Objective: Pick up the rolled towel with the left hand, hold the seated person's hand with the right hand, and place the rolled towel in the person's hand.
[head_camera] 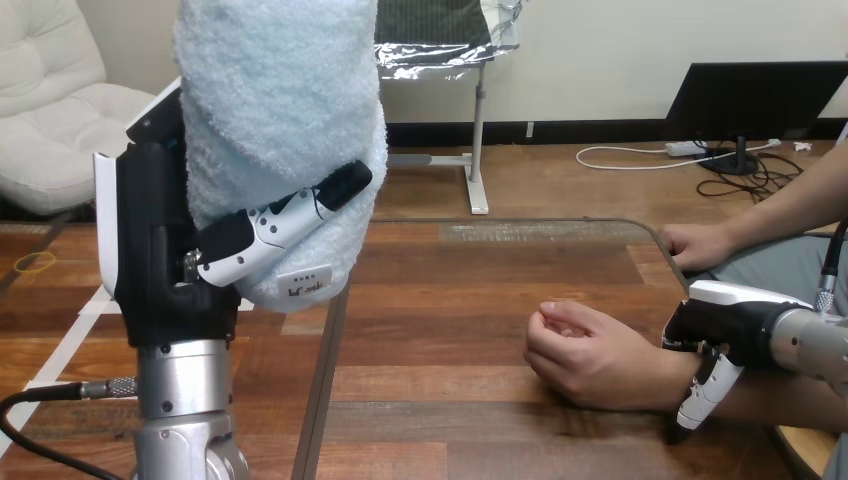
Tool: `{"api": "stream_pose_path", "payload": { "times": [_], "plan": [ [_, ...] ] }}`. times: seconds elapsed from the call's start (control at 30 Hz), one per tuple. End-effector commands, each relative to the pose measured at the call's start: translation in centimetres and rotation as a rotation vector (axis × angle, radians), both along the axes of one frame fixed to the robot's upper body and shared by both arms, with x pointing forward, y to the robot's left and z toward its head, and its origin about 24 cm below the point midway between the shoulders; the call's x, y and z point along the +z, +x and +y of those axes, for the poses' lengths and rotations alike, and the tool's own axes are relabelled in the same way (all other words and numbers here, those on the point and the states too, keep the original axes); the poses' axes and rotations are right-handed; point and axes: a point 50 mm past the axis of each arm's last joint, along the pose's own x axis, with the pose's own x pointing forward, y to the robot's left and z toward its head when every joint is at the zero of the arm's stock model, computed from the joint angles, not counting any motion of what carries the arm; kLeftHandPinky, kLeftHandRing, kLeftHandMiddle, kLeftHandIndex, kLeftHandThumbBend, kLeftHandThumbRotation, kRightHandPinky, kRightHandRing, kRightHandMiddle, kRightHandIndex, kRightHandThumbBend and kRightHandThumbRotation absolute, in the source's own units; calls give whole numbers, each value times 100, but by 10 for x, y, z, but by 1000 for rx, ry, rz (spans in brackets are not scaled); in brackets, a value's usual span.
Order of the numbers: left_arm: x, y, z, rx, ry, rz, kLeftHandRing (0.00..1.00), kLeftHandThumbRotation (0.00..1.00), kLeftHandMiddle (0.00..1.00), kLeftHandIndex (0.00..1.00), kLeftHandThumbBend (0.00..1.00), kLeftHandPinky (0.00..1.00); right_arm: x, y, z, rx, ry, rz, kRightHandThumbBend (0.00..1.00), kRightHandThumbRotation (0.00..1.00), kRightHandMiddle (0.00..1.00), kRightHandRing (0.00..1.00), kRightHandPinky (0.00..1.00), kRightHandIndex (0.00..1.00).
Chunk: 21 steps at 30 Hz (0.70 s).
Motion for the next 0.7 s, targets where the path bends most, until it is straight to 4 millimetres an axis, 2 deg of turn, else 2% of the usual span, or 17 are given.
{"api": "stream_pose_path", "payload": {
  "times": [0.0, 0.23, 0.4, 0.67],
  "plan": [
    [15, 6, -4, -16, -5, -87, 23, 0, 31, 37, 55, 17, -11, -5, 6, 19, 33, 23, 92, 0, 65, 64, 52, 44],
    [15, 6, -4, -11, -2, -86, 24, 0, 31, 37, 55, 17, -8, -5, 6, 24, 54, -4, 92, 0, 61, 58, 46, 43],
    [14, 7, -5, -11, -2, -88, 24, 0, 31, 37, 55, 17, -7, -5, 6, 29, 65, -31, 91, 0, 54, 49, 38, 41],
    [13, 8, -6, -8, -2, -86, 24, 0, 31, 37, 55, 18, -1, -4, 6, 31, 85, -82, 91, 0, 48, 41, 31, 40]
  ]
}}
